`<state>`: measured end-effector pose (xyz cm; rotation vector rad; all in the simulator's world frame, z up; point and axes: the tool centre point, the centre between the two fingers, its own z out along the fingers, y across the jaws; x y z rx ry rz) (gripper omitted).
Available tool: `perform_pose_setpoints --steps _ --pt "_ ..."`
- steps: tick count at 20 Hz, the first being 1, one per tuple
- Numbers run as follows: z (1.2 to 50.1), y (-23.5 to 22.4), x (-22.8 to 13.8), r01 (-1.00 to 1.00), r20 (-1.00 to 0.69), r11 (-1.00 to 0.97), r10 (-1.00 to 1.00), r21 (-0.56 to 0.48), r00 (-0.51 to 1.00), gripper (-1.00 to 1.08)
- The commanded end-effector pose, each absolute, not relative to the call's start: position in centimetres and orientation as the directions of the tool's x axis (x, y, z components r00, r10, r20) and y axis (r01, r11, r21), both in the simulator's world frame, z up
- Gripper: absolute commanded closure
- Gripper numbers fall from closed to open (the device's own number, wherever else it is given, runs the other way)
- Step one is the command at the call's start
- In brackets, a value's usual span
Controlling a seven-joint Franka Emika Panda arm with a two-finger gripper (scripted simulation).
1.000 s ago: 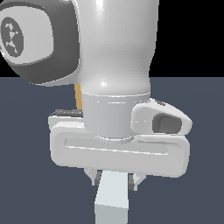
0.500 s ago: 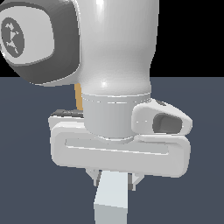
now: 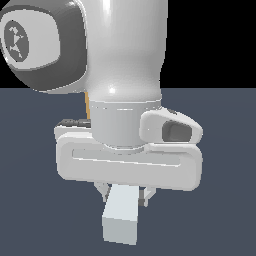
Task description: Insert the peg into the horizontal hole in a box.
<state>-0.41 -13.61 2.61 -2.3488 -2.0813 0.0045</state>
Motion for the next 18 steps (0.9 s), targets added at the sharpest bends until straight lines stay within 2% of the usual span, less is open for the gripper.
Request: perform_pose_setpoints --steps 1,12,18 --pt "3.3 -12.6 -0.7 0.993 0.0 -0.116 0.993 0.0 0.116 1.08" --pt "6.2 -5.5 -4.1 0.996 0.0 -0.092 0.996 0.0 0.092 1.08" --pt "7.2 -3.3 -5.1 0.996 0.0 -0.085 0.996 0.0 0.085 1.08"
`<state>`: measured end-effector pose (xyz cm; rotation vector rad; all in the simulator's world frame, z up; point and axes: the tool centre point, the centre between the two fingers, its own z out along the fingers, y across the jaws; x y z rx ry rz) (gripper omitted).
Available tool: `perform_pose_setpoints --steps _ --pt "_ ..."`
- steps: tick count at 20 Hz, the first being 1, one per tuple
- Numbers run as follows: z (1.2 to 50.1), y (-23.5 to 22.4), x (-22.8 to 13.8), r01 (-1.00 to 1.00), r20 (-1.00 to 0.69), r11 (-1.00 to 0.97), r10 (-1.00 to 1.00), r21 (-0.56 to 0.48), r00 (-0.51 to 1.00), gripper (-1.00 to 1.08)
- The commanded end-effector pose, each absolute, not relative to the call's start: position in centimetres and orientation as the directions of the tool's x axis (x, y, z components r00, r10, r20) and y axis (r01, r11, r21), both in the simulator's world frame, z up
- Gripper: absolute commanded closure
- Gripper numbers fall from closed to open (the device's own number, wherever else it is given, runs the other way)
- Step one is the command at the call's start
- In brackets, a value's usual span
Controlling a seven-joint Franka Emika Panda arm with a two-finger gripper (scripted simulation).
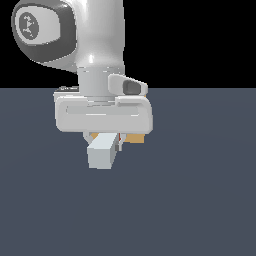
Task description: Insert the peg into the horizontal hole in a box.
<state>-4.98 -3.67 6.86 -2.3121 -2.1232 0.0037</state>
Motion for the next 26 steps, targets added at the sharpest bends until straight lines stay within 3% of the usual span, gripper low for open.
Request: perform_pose_setpoints --steps 1,18,26 --pt "7.3 -3.1 -5.2 0.996 0.0 -0.084 0.996 0.0 0.084 1.08" --pt "7.6 -2.2 -5.2 0.997 0.0 -0.081 0.997 -0.001 0.081 1.08" --pt "7.6 1.8 -5.0 0.997 0.0 -0.082 0.997 0.0 0.082 1.08"
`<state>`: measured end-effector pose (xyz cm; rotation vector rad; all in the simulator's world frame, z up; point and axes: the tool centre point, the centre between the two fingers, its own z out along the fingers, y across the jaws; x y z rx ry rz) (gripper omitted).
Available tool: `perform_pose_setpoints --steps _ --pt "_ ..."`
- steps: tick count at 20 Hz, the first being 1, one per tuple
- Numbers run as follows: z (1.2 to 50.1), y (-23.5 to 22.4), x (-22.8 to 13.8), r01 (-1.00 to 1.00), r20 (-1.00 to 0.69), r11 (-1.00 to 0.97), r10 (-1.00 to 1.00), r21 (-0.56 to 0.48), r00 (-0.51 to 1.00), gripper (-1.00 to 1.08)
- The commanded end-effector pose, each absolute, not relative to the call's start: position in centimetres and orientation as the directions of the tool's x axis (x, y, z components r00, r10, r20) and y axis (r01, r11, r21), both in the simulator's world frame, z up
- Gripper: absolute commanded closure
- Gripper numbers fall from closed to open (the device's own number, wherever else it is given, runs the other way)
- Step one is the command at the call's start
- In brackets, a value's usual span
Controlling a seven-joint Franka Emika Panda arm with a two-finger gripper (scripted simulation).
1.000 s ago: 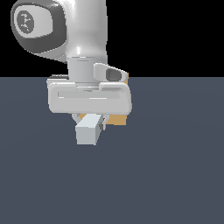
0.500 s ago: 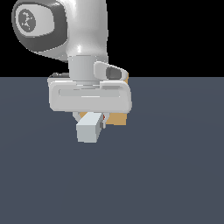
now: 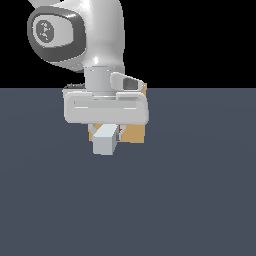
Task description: Insert the peg into the horizontal hole in a box.
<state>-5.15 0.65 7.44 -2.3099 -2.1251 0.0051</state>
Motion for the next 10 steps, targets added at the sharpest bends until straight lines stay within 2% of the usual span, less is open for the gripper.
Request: perform_pose_setpoints --steps 1,10 --pt "7.6 2.6 -4.9 0.997 0.0 -0.082 0.997 0.0 0.082 1.08" --pt "7.7 8.1 -4.4 0.997 0.001 -0.082 0.997 0.002 0.082 1.08"
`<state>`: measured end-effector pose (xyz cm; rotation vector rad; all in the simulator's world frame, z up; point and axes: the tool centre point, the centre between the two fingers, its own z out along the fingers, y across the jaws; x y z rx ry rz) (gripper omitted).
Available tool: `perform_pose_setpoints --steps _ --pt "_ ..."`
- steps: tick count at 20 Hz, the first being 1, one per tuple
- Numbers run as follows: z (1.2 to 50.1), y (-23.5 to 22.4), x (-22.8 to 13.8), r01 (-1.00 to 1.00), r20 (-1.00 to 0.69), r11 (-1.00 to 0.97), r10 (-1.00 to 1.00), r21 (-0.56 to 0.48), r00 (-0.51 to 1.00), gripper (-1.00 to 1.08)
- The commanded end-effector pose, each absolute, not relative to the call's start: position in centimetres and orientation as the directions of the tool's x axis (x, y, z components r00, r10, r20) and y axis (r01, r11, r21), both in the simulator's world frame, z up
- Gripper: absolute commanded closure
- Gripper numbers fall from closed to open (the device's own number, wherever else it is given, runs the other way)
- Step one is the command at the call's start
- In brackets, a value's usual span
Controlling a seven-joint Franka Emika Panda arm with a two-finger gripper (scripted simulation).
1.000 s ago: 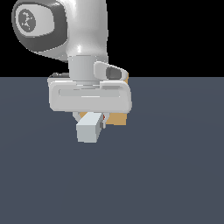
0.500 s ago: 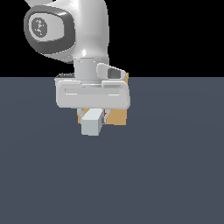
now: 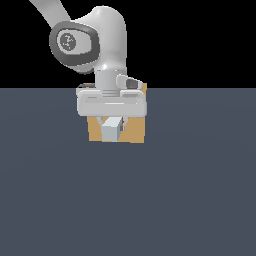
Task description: Insert the peg into the horizontal hole in a box.
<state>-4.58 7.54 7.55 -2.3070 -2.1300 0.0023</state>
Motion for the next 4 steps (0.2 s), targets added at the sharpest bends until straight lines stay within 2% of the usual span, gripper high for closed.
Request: perform_pose_setpoints --steps 1,4 --pt "7.75 8.38 -4.32 0.997 0.0 -0.082 0.997 0.002 0.082 1.08" --pt "7.75 8.71 -4.26 0.997 0.0 -0.082 0.997 0.002 0.082 1.08"
